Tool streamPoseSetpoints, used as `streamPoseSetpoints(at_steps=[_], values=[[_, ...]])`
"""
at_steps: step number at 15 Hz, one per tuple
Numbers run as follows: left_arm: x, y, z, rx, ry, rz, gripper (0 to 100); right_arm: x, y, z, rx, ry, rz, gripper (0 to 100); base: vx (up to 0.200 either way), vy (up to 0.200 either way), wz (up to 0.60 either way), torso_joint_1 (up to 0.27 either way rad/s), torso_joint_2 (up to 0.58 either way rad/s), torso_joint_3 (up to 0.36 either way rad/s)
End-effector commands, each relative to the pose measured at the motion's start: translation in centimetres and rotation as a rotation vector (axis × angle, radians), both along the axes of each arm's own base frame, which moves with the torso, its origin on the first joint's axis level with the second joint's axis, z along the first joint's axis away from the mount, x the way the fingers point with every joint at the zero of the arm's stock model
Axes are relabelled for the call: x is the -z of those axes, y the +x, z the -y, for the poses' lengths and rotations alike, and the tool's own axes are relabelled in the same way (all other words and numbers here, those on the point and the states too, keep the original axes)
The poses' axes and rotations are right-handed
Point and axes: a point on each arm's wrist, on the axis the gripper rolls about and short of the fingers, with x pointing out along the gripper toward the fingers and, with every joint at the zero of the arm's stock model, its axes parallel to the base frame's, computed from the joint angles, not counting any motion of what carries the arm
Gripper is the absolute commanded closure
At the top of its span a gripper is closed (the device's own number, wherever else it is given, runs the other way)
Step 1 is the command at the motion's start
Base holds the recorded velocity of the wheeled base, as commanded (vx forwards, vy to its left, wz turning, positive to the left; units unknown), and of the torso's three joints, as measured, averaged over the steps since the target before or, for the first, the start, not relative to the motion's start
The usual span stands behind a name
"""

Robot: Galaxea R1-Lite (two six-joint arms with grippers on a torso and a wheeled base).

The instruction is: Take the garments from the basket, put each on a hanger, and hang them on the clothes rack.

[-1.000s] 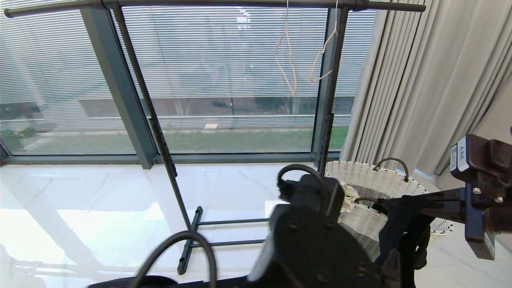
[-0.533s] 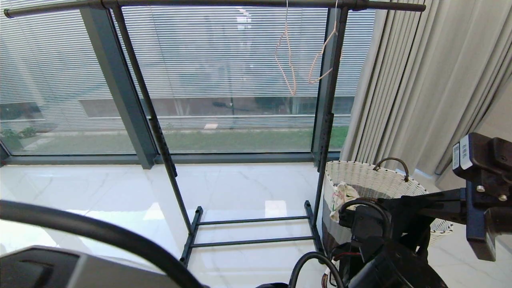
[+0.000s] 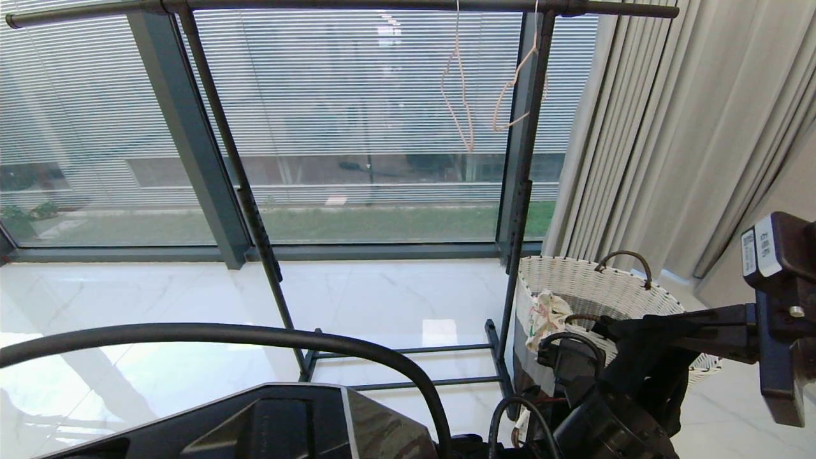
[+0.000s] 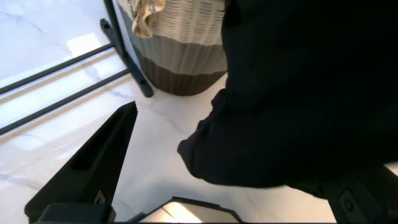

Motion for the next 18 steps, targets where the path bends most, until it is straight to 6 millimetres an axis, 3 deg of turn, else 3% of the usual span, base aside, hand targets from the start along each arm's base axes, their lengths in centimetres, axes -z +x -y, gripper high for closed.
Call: streamPoseSetpoints(at_steps=[1,4,5,9,11,13,15,16,18], values=[[0.6,0.5,-0.1,-0.013,0.012,-0.004,0,-0.1,-0.3,0.0,-0.008,0.004,0.008,100,0.0,0.0,0.0,0.0,0.0,0.0],[0.9,0.6,-0.4,-0.045,0.031,0.01,0,-0.1,-0.3,0.0,-0.009,0.005,0.007,100,0.0,0.0,0.0,0.0,0.0,0.0],[1.1,0.5,-0.5,-0.05,0.041,0.01,100,-0.1,-0.3,0.0,-0.009,0.005,0.007,100,0.0,0.0,0.0,0.0,0.0,0.0],[1.2,0.3,-1.1,-0.091,0.067,0.027,100,0.4,-0.1,-0.1,0.0,-0.003,-0.014,100,0.0,0.0,0.0,0.0,0.0,0.0],[-0.4,-0.2,-2.5,-0.093,0.054,0.03,100,1.2,0.4,-0.4,0.026,0.005,-0.067,100,0.0,0.0,0.0,0.0,0.0,0.0],[-2.4,0.3,-5.2,-0.133,0.041,0.033,100,1.6,1.5,-1.2,0.028,0.005,-0.068,100,0.0,0.0,0.0,0.0,0.0,0.0],[-4.8,0.7,-10.2,-0.199,0.045,0.043,100,2.2,3.4,-2.6,0.025,0.015,-0.047,100,0.0,0.0,0.0,0.0,0.0,0.0],[-5.3,0.6,-11.6,-0.208,0.061,0.053,100,2.3,3.9,-3.1,0.02,0.021,-0.037,100,0.0,0.0,0.0,0.0,0.0,0.0],[-7.7,-0.9,-16.6,-0.223,0.073,0.099,100,2.5,5.2,-4.6,0.034,0.02,-0.003,100,0.0,0.0,0.0,0.0,0.0,0.0]])
